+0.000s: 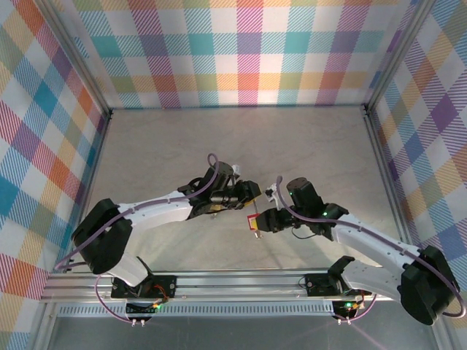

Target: Unlock with the key

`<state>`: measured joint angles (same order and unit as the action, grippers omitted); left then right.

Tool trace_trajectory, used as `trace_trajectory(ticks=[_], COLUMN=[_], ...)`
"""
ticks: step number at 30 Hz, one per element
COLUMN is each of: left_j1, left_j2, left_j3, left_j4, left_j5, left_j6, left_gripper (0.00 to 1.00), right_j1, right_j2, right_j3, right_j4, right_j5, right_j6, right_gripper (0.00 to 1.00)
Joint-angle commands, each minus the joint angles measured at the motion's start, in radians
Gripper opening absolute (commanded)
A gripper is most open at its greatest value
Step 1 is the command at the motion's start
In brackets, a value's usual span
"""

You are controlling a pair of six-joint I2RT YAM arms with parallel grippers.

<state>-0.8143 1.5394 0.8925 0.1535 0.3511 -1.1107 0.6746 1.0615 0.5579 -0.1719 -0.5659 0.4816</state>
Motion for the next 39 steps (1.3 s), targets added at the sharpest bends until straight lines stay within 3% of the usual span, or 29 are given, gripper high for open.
trace_trajectory(ticks=[1,5,9,15,22,28,33,35,39], left_j1=[-0.005,-0.006,-0.005,0.014,0.039,0.074,0.098,0.114,0.165], left_j2=[0.036,0.09,0.184,0.323,0.457,0.55,0.589,0.589,0.536], left_j3=[0.019,0.023,0.035,0.115,0.257,0.334,0.409,0.436,0.478], left_j4=[0.051,0.094,0.174,0.163,-0.032,-0.087,-0.152,-0.178,-0.25], left_j5=[0.02,0.03,0.052,0.045,-0.004,-0.025,-0.065,-0.083,-0.133], left_j6=[-0.005,0.002,0.007,0.086,0.239,0.283,0.329,0.339,0.352], left_gripper=[0.23,0.0,0.0,0.0,0.0,0.0,0.23,0.36,0.56], right_j1=[-0.015,-0.065,-0.093,-0.135,-0.17,-0.176,-0.176,-0.176,-0.178], right_j2=[0.021,0.057,0.107,0.221,0.402,0.538,0.592,0.622,0.682], right_j3=[-0.014,-0.039,-0.04,-0.026,-0.003,0.034,0.076,0.085,0.098], right_j4=[0.097,0.172,0.218,0.262,0.377,0.483,0.436,0.438,0.466], right_j5=[-0.05,-0.099,-0.136,-0.147,-0.143,-0.174,-0.15,-0.147,-0.142], right_j6=[-0.012,0.015,0.018,0.027,0.085,0.136,0.135,0.141,0.173], right_gripper=[0.0,0.0,0.0,0.0,0.0,0.0,0.0,0.0,0.0])
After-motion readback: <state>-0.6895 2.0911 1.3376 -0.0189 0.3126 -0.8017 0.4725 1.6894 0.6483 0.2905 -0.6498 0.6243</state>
